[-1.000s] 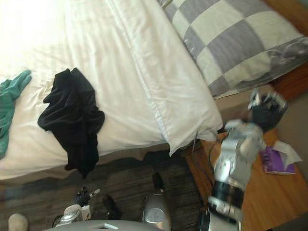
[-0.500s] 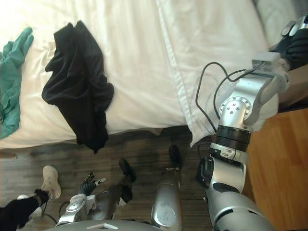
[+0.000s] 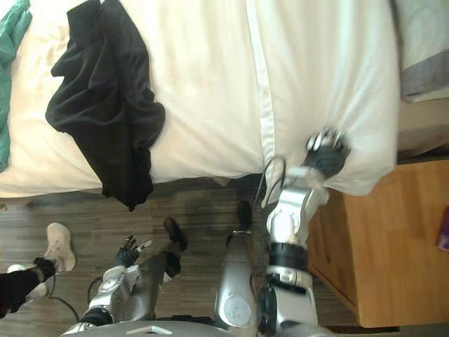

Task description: Tidy the bed and pick cloth on bed and put in laundry

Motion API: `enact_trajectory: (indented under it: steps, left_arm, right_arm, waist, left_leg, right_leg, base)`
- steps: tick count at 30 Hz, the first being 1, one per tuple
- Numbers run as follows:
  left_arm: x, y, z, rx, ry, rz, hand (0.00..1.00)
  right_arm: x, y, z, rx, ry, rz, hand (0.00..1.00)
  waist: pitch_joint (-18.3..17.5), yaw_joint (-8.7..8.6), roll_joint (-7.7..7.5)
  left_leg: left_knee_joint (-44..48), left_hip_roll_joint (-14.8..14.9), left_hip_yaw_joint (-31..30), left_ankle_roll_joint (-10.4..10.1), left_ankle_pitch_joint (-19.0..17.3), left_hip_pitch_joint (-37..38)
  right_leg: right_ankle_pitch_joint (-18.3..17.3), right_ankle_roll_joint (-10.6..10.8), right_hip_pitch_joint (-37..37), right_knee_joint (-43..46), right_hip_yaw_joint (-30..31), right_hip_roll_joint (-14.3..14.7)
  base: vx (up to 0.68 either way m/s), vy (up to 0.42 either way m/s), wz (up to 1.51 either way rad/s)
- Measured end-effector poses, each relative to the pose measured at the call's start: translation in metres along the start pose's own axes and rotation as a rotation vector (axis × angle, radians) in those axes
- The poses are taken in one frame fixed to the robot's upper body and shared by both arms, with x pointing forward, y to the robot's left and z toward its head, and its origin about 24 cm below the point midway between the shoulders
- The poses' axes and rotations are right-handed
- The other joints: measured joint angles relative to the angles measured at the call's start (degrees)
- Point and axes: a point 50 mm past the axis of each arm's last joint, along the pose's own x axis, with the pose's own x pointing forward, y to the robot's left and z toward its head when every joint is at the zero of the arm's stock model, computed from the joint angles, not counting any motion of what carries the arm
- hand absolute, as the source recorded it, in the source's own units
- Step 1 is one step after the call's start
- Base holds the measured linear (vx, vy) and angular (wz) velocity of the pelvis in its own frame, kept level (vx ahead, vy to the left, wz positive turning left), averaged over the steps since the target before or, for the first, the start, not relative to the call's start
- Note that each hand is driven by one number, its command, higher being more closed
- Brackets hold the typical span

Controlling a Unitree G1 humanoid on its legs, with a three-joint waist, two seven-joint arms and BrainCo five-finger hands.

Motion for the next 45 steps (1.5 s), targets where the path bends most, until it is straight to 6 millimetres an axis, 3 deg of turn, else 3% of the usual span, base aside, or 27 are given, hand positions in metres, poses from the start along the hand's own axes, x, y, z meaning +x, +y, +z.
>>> enact_trajectory:
  steps: [1, 2, 4, 6, 7, 9, 12, 14, 18, 20, 21, 23, 26, 28, 30, 31, 32, 33, 34, 35, 36, 37, 38, 40, 41, 43, 45]
  left_arm:
    - [0.000, 0.001, -0.001, -0.006, 0.009, 0.004, 0.00]
    - [0.000, 0.002, -0.002, -0.009, 0.014, 0.007, 0.00]
    - [0.000, 0.006, -0.007, -0.023, 0.041, 0.026, 0.00]
    - [-0.002, 0.008, -0.013, -0.025, 0.069, 0.030, 0.00]
    - [-0.002, 0.009, -0.014, -0.025, 0.073, 0.031, 0.00]
    - [-0.007, 0.016, -0.024, -0.014, 0.100, 0.037, 0.00]
    - [-0.009, 0.023, -0.030, 0.046, 0.121, 0.045, 0.00]
    - [-0.011, 0.029, -0.033, 0.101, 0.138, 0.054, 0.00]
    - [-0.018, 0.040, -0.043, 0.153, 0.173, 0.074, 0.00]
    - [-0.017, 0.043, -0.040, 0.181, 0.162, 0.075, 0.00]
    - [-0.015, 0.041, -0.038, 0.199, 0.154, 0.065, 0.00]
    - [-0.013, 0.038, -0.033, 0.226, 0.133, 0.051, 0.00]
    - [-0.011, 0.036, -0.029, 0.266, 0.121, 0.044, 0.00]
    - [-0.011, 0.039, -0.028, 0.291, 0.119, 0.042, 0.00]
    - [-0.011, 0.040, -0.028, 0.304, 0.121, 0.041, 0.00]
    - [-0.010, 0.043, -0.028, 0.321, 0.128, 0.036, 0.00]
    - [-0.010, 0.047, -0.025, 0.333, 0.122, 0.036, 0.00]
    - [-0.010, 0.057, -0.022, 0.366, 0.123, 0.044, 0.00]
    - [-0.010, 0.059, -0.022, 0.371, 0.124, 0.048, 0.00]
    - [-0.011, 0.067, -0.021, 0.380, 0.124, 0.068, 0.00]
    - [-0.011, 0.072, -0.020, 0.390, 0.125, 0.080, 0.00]
    - [-0.014, 0.078, -0.022, 0.400, 0.136, 0.093, 0.00]
    - [-0.016, 0.085, -0.024, 0.410, 0.146, 0.106, 0.00]
    - [-0.017, 0.086, -0.026, 0.415, 0.151, 0.106, 0.00]
    - [-0.017, 0.082, -0.027, 0.411, 0.150, 0.097, 0.00]
    - [-0.014, 0.070, -0.027, 0.435, 0.146, 0.061, 0.00]
    - [-0.013, 0.060, -0.029, 0.432, 0.148, 0.036, 0.00]
  right_arm:
    - [-0.030, -0.069, -0.026, -0.108, 0.195, -0.232, 1.00]
    - [-0.046, -0.092, -0.035, -0.142, 0.274, -0.320, 0.00]
    - [-0.121, -0.159, -0.055, -0.221, 0.516, -0.589, 0.00]
    - [-0.178, -0.190, -0.056, -0.284, 0.656, -0.727, 0.00]
    - [-0.182, -0.193, -0.054, -0.293, 0.664, -0.740, 0.00]
    - [-0.209, -0.205, -0.051, -0.420, 0.784, -0.740, 0.00]
    - [-0.218, -0.206, -0.057, -0.544, 0.887, -0.663, 0.00]
    - [-0.220, -0.208, -0.057, -0.670, 0.944, -0.596, 0.00]
    - [-0.219, -0.211, -0.053, -0.796, 0.986, -0.524, 0.00]
    - [-0.215, -0.211, -0.051, -0.831, 0.984, -0.498, 0.00]
    - [-0.209, -0.211, -0.050, -0.876, 0.991, -0.459, 0.00]
    - [-0.204, -0.210, -0.051, -0.940, 1.014, -0.404, 0.00]
    - [-0.203, -0.213, -0.054, -0.950, 1.046, -0.417, 0.00]
    - [-0.203, -0.214, -0.054, -0.967, 1.057, -0.417, 0.00]
    - [-0.200, -0.218, -0.048, -0.989, 1.050, -0.421, 0.00]
    - [-0.202, -0.222, -0.045, -0.987, 1.055, -0.451, 0.00]
    - [-0.207, -0.223, -0.046, -0.970, 1.064, -0.471, 0.00]
    - [-0.223, -0.228, -0.045, -0.923, 1.079, -0.549, 0.00]
    - [-0.230, -0.230, -0.044, -0.903, 1.081, -0.581, 0.00]
    - [-0.233, -0.232, -0.042, -0.878, 1.068, -0.624, 0.00]
    - [-0.232, -0.232, -0.043, -0.878, 1.073, -0.627, 0.00]
    - [-0.229, -0.231, -0.044, -0.886, 1.081, -0.613, 0.00]
    - [-0.228, -0.229, -0.046, -0.902, 1.093, -0.590, 0.00]
    - [-0.226, -0.226, -0.050, -0.926, 1.109, -0.546, 0.00]
    - [-0.223, -0.224, -0.052, -0.950, 1.119, -0.508, 0.00]
    - [-0.213, -0.214, -0.058, -1.029, 1.114, -0.387, 0.00]
    - [-0.207, -0.215, -0.056, -1.092, 1.111, -0.351, 0.00]
  waist:
    - [-0.2, 0.05, -0.62]
    - [-0.2, 0.02, -0.64]
    - [-0.1, -0.74, -0.72]
    - [-0.8, -1.38, -1.44]
    - [-1.3, -1.38, -1.67]
    - [-5.1, -1.39, -3.99]
    - [-8.1, -0.95, -6.22]
    - [-10.1, -0.23, -7.17]
    - [-12.5, -0.18, -6.06]
    - [-12.0, 0.11, -5.81]
    - [-11.4, -0.38, -5.07]
    - [-10.6, -0.53, -4.83]
    - [-9.4, -1.04, -5.40]
    - [-9.2, -1.45, -6.07]
    - [-9.5, -1.53, -5.44]
    - [-9.8, -1.59, -5.14]
    - [-9.9, -1.56, -6.00]
    - [-11.3, -2.22, -7.69]
    - [-12.1, -2.36, -7.56]
    - [-12.3, -1.26, -7.25]
    - [-12.0, -0.23, -6.49]
    - [-11.9, 0.12, -6.47]
    - [-12.0, 0.05, -6.48]
    - [-11.9, 0.09, -6.37]
    - [-11.8, -0.13, -6.25]
    - [-11.9, -0.76, -6.28]
    - [-11.8, -0.76, -6.09]
  left_leg:
    - [1.6, 0.4, 0.0, -0.1, -1.5, 1.1]
    - [2.0, 0.5, 0.0, 0.0, -2.0, 1.6]
    - [3.2, 1.0, 0.2, -0.2, -4.0, 4.4]
    - [3.7, 1.0, 0.2, -0.4, -5.1, 7.2]
    - [3.7, 1.0, 0.2, -0.4, -5.3, 7.5]
    - [2.7, 0.8, -0.4, -0.5, -5.4, 10.0]
    - [0.5, 0.9, -1.4, -0.8, -4.6, 13.1]
    - [-0.8, 1.6, -1.2, -1.5, -4.3, 16.1]
    - [-1.7, 3.3, 1.1, -3.5, -4.8, 19.9]
    - [5.7, 6.3, 2.0, -4.1, -8.5, 18.3]
    - [14.2, 9.4, 2.1, -3.9, -11.6, 15.3]
    - [27.3, 14.3, 1.4, -2.3, -13.1, 9.4]
    - [28.5, 15.6, -6.1, -2.2, -16.2, 7.2]
    - [24.1, 17.3, -12.8, -2.2, -16.4, 7.6]
    - [17.5, 18.2, -16.2, -2.6, -15.1, 7.9]
    - [15.3, 17.0, -16.3, -10.7, -9.2, 7.8]
    - [15.6, 15.3, -16.1, -10.9, -8.8, 7.8]
    - [16.5, 11.9, -16.1, -10.7, -9.3, 6.4]
    - [17.9, 11.4, -16.5, -10.8, -10.3, 4.7]
    - [19.7, 11.6, -14.8, -10.5, -12.3, 3.3]
    - [19.3, 12.0, -11.8, -9.9, -12.6, 3.9]
    - [18.1, 12.0, -10.0, -9.0, -12.3, 5.0]
    - [16.0, 11.7, -7.6, -7.0, -11.3, 6.7]
    - [10.5, 10.0, -5.5, -4.1, -9.0, 9.8]
    - [7.9, 8.9, -4.8, -3.2, -7.8, 11.2]
    - [5.5, 6.2, -5.0, -2.4, -6.6, 12.4]
    - [4.1, 4.3, -5.1, -2.3, -6.2, 13.9]
  right_leg:
    - [-0.4, 0.0, 2.0, -0.3, -0.1, 0.0]
    - [-0.5, 0.1, 2.7, -0.5, -0.2, -0.1]
    - [-0.7, 0.3, 6.4, -1.7, -0.5, -0.1]
    - [-1.6, 0.4, 10.3, -2.0, -1.4, -0.5]
    - [-1.7, 0.4, 10.6, -1.9, -1.4, -0.6]
    - [-2.3, 0.1, 13.1, -2.6, -2.9, -1.0]
    - [-2.8, -0.7, 16.3, -2.5, -7.0, -1.1]
    - [-3.9, -2.8, 18.2, -0.6, -13.9, -1.4]
    - [-5.2, -4.1, 20.1, -0.8, -15.9, 0.3]
    - [-6.7, -4.3, 19.6, 1.2, -15.0, 1.1]
    - [-7.3, -3.8, 18.6, 3.8, -14.5, 2.0]
    - [-8.3, -4.3, 16.5, 6.9, -13.3, 2.7]
    - [-10.0, -3.5, 15.9, 8.5, -11.1, 2.2]
    - [-12.0, -0.5, 14.2, 11.5, -8.6, -0.2]
    - [-12.0, 1.9, 12.2, 12.6, -7.0, -2.1]
    - [-10.9, 4.3, 12.2, 11.1, -5.9, -4.1]
    - [-9.7, 5.0, 13.0, 8.9, -5.8, -5.5]
    - [-4.7, 3.5, 15.8, 0.6, -6.8, -8.4]
    - [0.1, 3.6, 17.1, -3.4, -7.5, -9.1]
    - [9.6, 2.2, 18.0, -10.3, -7.8, -9.1]
    - [17.1, -1.6, 17.8, -14.6, -9.0, -8.6]
    - [21.7, -4.8, 17.4, -15.9, -12.2, -8.1]
    - [19.5, -4.2, 17.3, -13.3, -18.4, -7.1]
    - [8.9, -2.5, 18.1, -4.9, -23.6, -2.1]
    - [1.7, -2.8, 17.8, 0.0, -23.2, 1.1]
    - [-6.4, -4.1, 19.6, 2.4, -22.0, 5.2]
    - [-7.5, -5.1, 22.7, -1.1, -22.9, 4.5]
  base:
    - [0.09, -0.014, -0.07]
    - [0.09, -0.003, -0.12]
    - [0.09, 0.012, -0.13]
    - [0.06, 0.028, 0.01]
    - [0.03, 0.027, 0.06]
    - [0.09, 0.015, 0.16]
    - [0.08, -0.021, 0.23]
    - [0.06, -0.078, -0.04]
    - [0.06, -0.093, -0.30]
    - [0.02, -0.074, -0.40]
    - [-0.02, -0.019, -0.29]
    - [-0.04, 0.025, -0.27]
    - [-0.01, 0.123, -0.14]
    - [0.02, 0.296, -0.12]
    - [0.04, 0.434, -0.14]
    - [0.06, 0.454, -0.03]
    - [0.11, 0.559, 0.21]
    - [0.14, 0.535, 0.26]
    - [0.14, 0.507, -0.01]
    - [0.09, 0.528, -0.58]
    - [0.03, 0.516, -0.94]
    - [0.06, 0.552, -0.91]
    - [0.10, 0.453, -0.65]
    - [0.08, 0.356, -0.32]
    - [0.01, 0.214, -0.14]
    - [-0.03, 0.081, 0.12]
    - [-0.07, 0.043, 0.19]
